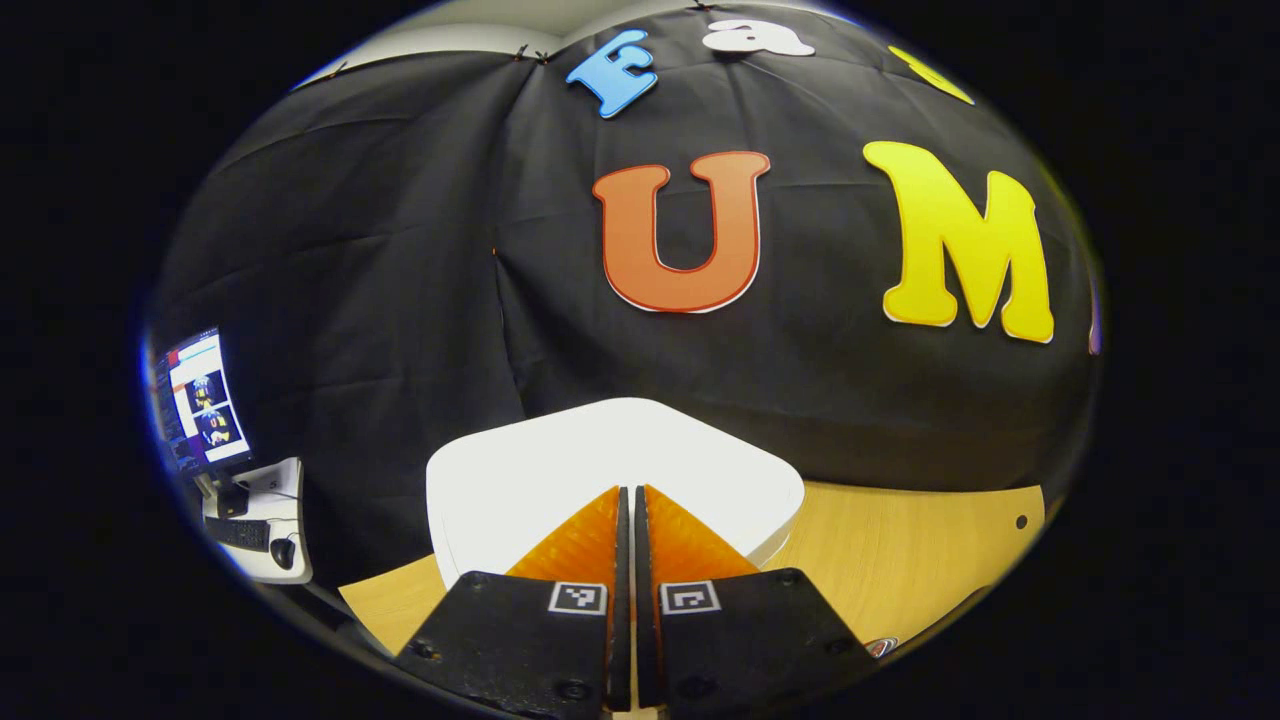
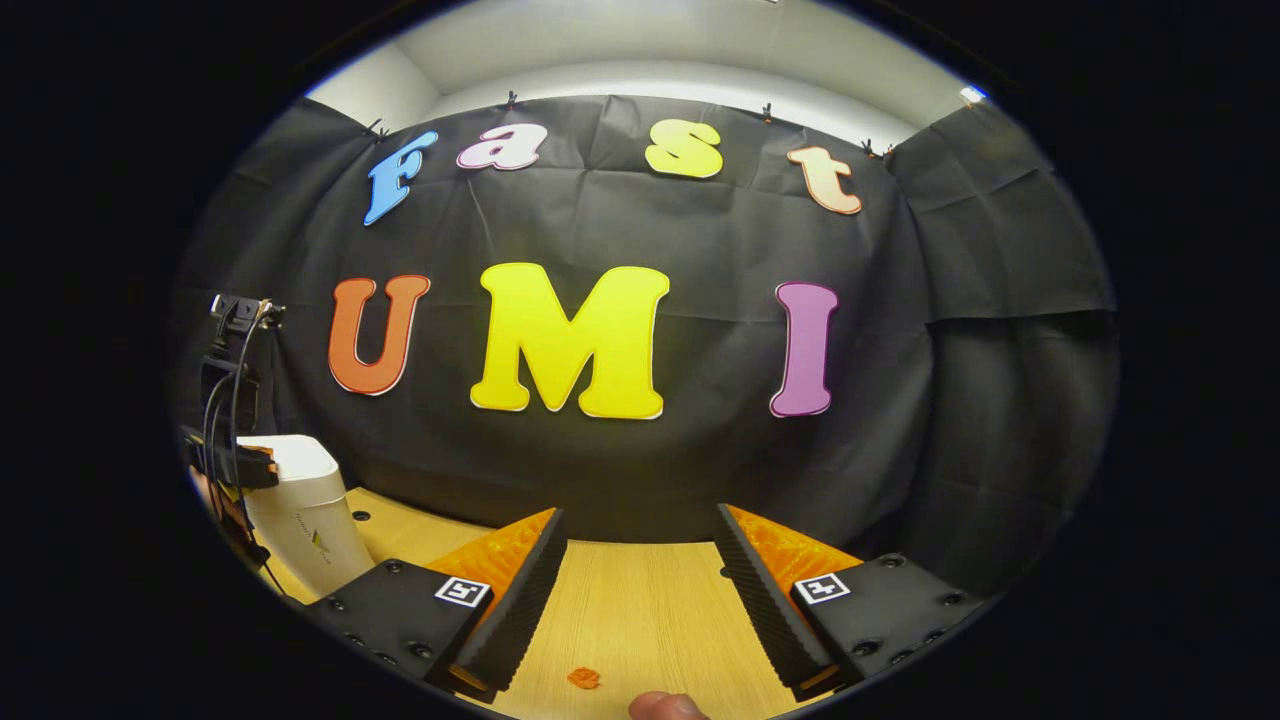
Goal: Press the lid of the desktop garbage bin to open it, pick up the crumpled paper on the desktop and throw it into the bin, then pick up the pop can on the desktop and drop it into the bin, and finally close the garbage bin lid.
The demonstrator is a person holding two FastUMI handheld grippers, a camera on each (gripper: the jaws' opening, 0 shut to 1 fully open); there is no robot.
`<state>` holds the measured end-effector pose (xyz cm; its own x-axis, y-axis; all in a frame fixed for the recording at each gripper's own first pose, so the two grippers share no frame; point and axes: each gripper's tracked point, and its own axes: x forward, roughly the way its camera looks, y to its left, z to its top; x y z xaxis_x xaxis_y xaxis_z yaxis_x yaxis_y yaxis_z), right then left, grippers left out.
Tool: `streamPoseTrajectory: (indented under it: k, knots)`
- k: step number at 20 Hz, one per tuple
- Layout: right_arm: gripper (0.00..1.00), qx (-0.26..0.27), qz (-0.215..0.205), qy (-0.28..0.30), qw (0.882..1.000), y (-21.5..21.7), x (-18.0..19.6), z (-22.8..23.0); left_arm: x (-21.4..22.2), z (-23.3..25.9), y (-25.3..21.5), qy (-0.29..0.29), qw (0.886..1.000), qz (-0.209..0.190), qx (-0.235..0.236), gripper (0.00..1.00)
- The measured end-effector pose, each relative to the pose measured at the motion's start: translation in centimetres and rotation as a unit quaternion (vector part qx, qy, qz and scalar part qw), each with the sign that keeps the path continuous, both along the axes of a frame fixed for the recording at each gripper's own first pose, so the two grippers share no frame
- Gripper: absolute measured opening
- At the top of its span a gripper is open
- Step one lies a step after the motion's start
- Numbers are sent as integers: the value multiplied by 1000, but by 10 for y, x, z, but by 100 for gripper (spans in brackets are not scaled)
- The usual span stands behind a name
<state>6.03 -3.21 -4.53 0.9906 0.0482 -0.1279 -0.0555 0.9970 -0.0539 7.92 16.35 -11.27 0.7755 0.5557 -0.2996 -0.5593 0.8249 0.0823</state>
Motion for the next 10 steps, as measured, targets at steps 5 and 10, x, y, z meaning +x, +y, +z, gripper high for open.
streamPoseTrajectory:
  k: [5,10]
  knots:
    - [94,-6,2,-1,1000,-2,-4,6,3,12,0,-33,999,1,3,5]
    - [94,1,6,-4,1000,2,-15,10,5,49,-17,-50,997,-36,46,4]
